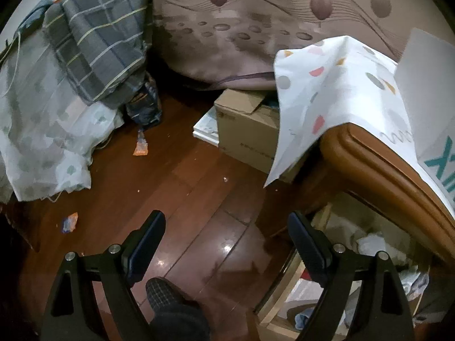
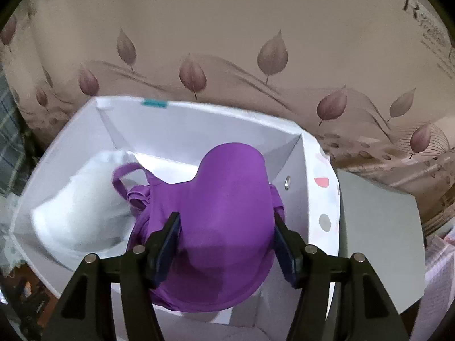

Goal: Take underwear out of drawer
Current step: 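Carry the purple bra with the right tool into the white box and release, then move the right tool back down into the drawer over the grey underwear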

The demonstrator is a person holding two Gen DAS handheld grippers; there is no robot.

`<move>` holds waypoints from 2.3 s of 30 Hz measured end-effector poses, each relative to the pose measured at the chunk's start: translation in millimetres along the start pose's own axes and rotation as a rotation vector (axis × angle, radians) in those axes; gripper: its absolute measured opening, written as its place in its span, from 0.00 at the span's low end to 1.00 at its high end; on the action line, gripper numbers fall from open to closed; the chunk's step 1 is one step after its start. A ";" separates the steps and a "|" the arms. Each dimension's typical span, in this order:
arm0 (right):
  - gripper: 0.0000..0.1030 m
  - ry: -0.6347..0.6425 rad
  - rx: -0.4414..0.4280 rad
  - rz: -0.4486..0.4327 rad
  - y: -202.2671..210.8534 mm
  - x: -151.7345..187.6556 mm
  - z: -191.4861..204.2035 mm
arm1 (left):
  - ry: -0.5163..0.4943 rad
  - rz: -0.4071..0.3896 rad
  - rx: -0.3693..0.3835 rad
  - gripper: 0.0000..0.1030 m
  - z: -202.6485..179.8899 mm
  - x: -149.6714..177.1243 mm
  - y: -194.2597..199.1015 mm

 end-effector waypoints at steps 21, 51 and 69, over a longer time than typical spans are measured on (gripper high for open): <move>0.78 0.005 0.055 0.017 10.6 5.6 -4.2 | -0.196 -0.055 0.118 0.84 -43.8 6.2 16.3; 0.78 0.384 -0.180 0.295 -8.6 229.0 14.4 | -0.544 0.095 0.292 0.84 -111.3 59.0 7.6; 0.79 0.491 -0.144 0.616 -144.3 275.8 58.2 | -0.608 0.198 0.285 0.86 -121.0 78.0 -11.9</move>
Point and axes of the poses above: each gripper's, at about its wrist camera, not at the fingertips, and y roughly against the way its jaws point, z to its left, x to its underside, the point moved 2 cm from there along -y, roughly the way its jaws point, and after that the axes turned 11 degrees about x, right-handed, at the moved point
